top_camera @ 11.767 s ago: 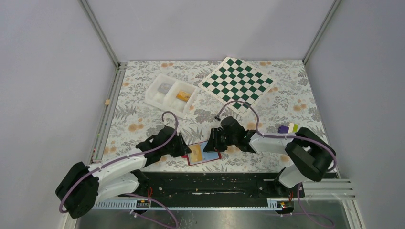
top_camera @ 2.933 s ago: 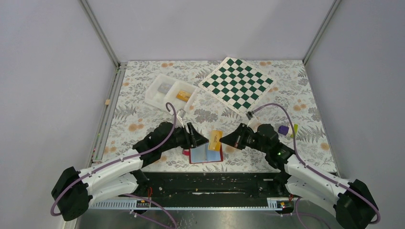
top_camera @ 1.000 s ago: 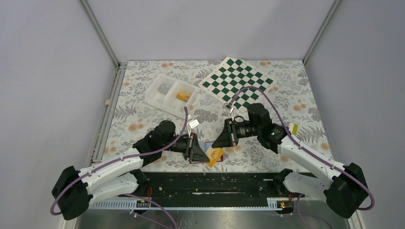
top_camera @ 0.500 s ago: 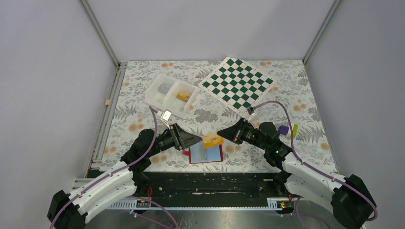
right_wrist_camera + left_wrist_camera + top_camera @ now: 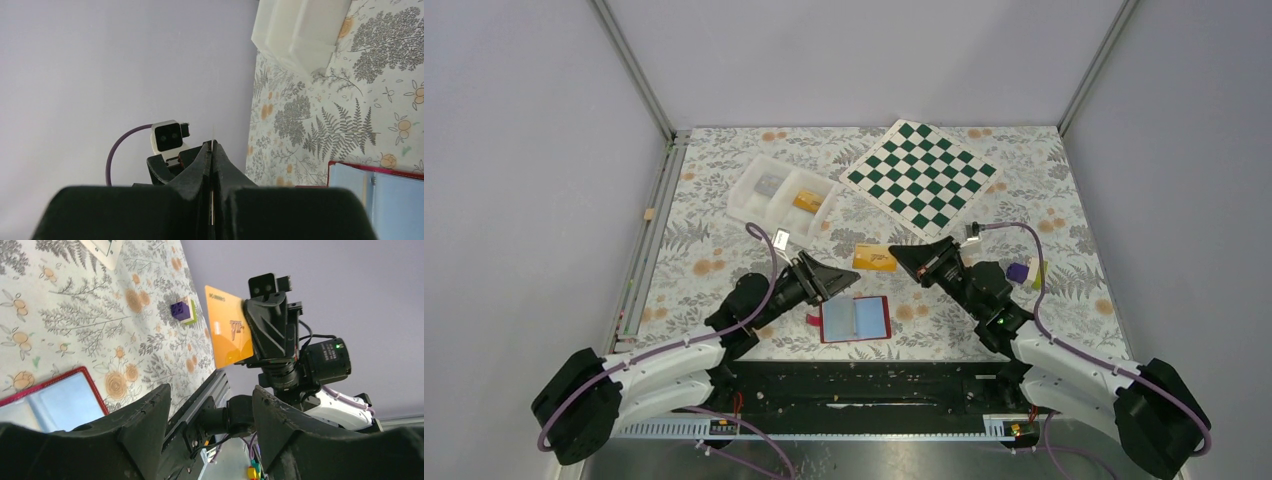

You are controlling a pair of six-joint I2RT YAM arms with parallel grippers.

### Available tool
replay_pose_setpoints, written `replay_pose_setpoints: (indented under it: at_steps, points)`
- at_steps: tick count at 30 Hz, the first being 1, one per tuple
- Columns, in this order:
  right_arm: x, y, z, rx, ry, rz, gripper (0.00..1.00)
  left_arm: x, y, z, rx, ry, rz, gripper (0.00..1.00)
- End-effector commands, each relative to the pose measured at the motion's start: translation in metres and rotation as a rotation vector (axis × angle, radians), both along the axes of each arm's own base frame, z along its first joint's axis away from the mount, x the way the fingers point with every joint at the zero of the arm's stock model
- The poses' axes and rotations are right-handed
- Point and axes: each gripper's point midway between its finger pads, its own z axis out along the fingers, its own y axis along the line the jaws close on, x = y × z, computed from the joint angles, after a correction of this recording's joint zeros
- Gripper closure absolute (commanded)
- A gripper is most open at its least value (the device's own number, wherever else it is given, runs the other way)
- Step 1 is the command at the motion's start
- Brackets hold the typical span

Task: Take the credit cards out of the card holder
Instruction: Remove the credit card from the card holder.

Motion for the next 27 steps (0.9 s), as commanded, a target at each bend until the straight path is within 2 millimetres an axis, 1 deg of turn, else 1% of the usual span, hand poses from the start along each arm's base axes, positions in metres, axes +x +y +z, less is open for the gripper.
replay_pose_setpoints:
  at_steps: [1,4,6,8,9,10,13,15,16,18,20,22,27]
  points:
    - [-0.001,0.004,0.021,0.090,-0.052,0.014,1.00,0.012,-0.005,0.050,-0.118,-0.108,0.039,0.39]
    - [-0.008,0.013,0.017,0.095,-0.047,0.072,1.00,0.018,-0.006,0.047,-0.117,-0.095,0.060,0.39]
    - [-0.009,0.015,0.016,0.118,-0.043,0.089,1.00,0.020,-0.008,0.049,-0.127,-0.091,0.058,0.40]
    - [-0.011,0.016,0.014,0.131,-0.035,0.100,1.00,0.021,-0.010,0.050,-0.127,-0.093,0.052,0.44]
    - [-0.011,0.017,0.013,0.130,-0.034,0.106,1.00,0.021,-0.011,0.051,-0.129,-0.095,0.052,0.48]
    - [-0.013,0.017,0.011,0.128,-0.031,0.113,1.00,0.021,-0.010,0.052,-0.133,-0.098,0.053,0.55]
    - [-0.020,0.019,0.005,0.098,-0.045,0.147,1.00,0.020,-0.005,0.048,-0.137,-0.092,0.073,0.80]
    - [-0.027,0.022,-0.002,0.050,-0.057,0.191,0.96,0.019,-0.001,0.044,-0.125,-0.090,0.080,0.95]
    - [-0.031,0.025,-0.004,0.023,-0.067,0.219,0.93,0.017,0.001,0.044,-0.122,-0.091,0.080,1.00]
    - [-0.039,0.030,-0.007,-0.014,-0.084,0.275,0.88,0.015,0.002,0.040,-0.105,-0.088,0.074,1.00]
    - [-0.049,0.034,-0.007,-0.024,-0.107,0.343,0.80,0.010,0.003,0.038,-0.096,-0.094,0.053,1.00]
    - [-0.057,0.036,-0.006,-0.034,-0.128,0.415,0.71,0.000,0.003,0.039,-0.088,-0.115,-0.003,1.00]
    - [-0.078,0.042,0.003,-0.074,-0.202,0.599,0.61,-0.023,0.007,0.031,0.002,-0.131,-0.144,1.00]
